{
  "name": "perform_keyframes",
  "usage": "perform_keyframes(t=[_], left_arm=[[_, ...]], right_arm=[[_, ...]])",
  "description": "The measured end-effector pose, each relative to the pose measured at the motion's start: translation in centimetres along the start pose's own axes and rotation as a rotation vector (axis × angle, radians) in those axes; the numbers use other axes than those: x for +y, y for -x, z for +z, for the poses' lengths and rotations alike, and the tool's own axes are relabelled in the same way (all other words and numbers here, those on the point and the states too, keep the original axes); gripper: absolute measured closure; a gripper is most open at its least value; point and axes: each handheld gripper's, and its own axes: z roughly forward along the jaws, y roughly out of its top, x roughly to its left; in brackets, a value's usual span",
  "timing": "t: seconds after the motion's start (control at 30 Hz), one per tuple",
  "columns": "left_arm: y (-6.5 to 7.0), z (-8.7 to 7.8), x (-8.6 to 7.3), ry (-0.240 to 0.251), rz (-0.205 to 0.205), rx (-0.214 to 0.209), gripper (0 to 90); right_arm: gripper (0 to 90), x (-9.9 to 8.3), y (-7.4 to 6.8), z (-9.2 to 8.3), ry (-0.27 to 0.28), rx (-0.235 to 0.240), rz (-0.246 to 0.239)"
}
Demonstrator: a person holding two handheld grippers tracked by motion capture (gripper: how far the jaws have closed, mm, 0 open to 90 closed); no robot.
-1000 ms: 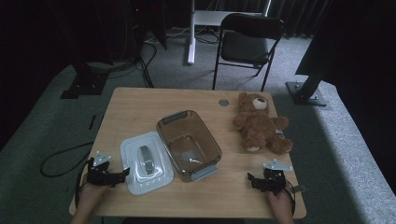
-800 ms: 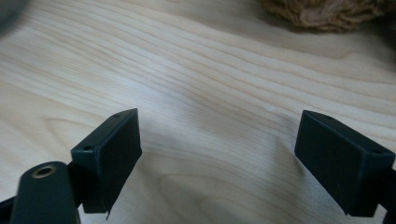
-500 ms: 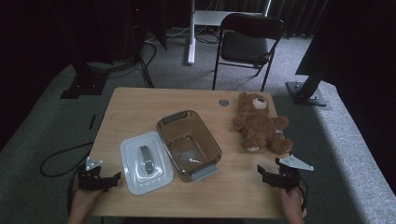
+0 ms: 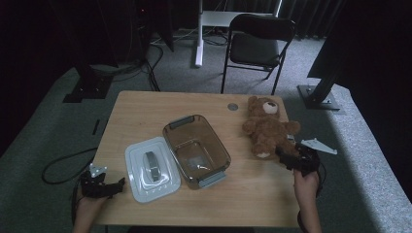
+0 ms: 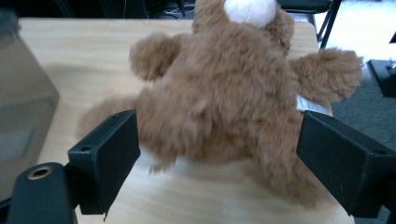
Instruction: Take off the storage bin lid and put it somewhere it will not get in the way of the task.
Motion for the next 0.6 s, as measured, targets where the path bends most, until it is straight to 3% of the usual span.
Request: perform_keyframes(t=[0.03,0.23,0.3,0.37,0.6], left_arm=[[0.0,0.0,0.0,0.002,-0.002,0.001,3.1],[0.1,0.1,0.0,-0.003,0.007,-0.006,0.4],[0.1,0.2,0.0,0.005,0.003,-0.003,0.4],[0.2,0.2,0.0,0.006,0.003,-0.003,0.5],[0.1,0.2,0.0,0.006,0.006,-0.007,0.5]], right_arm=[[12.3,1.2,0.5,0.7,-0.001,0.0,0.03],[12.2,3.5,1.3,2.5,0.005,-0.007,0.077],[12.2,4.2,1.4,3.1,0.002,-0.007,0.072],[12.2,4.8,1.5,3.9,-0.007,-0.036,0.066],[12.3,6.2,1.6,7.0,-0.091,-0.041,0.08]])
